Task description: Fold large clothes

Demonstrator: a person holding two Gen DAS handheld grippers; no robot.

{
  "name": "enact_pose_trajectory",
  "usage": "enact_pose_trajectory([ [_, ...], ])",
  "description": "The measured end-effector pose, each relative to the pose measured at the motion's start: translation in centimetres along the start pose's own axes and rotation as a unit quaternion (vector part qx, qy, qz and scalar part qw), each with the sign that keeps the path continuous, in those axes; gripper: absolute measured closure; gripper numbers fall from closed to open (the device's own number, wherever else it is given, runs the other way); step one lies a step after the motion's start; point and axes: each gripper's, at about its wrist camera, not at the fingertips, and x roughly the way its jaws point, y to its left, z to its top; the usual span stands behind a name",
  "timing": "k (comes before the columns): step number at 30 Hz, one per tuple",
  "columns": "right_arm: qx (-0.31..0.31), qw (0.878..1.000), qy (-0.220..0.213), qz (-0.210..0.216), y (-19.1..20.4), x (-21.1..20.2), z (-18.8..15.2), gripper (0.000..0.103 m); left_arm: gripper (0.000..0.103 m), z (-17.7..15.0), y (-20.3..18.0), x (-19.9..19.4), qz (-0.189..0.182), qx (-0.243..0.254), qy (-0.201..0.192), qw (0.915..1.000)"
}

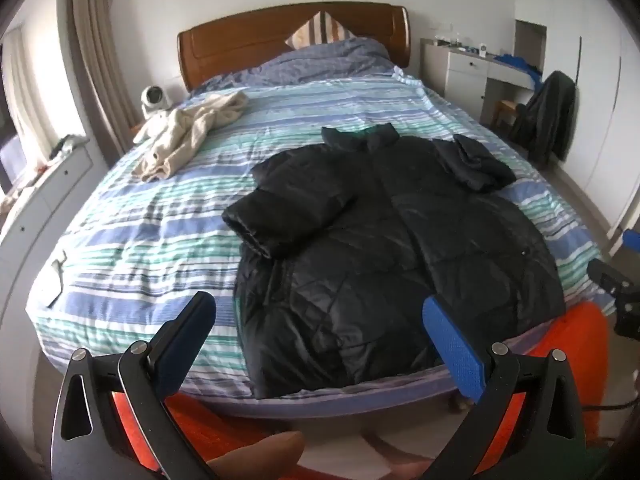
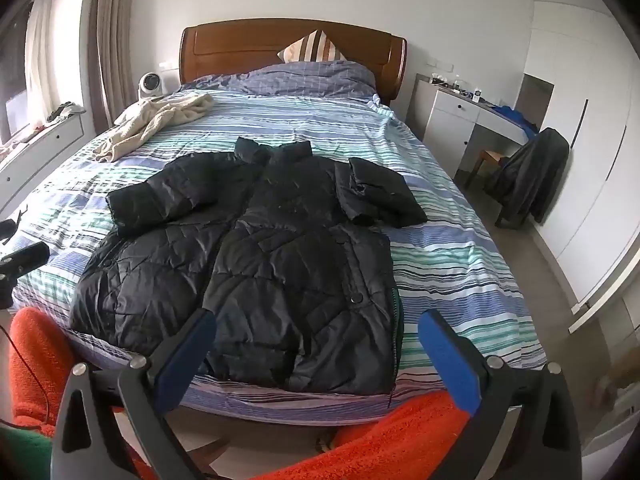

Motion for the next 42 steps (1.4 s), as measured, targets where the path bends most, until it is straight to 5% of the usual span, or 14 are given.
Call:
enact_pose_trajectory([
  [42, 0.015, 1.000, 0.018, -0.011, -0.4, 1.0, -0.5, 0.000, 0.000, -0.2, 0.6, 0.9, 0.008, -0.026, 0.033, 0.9991],
])
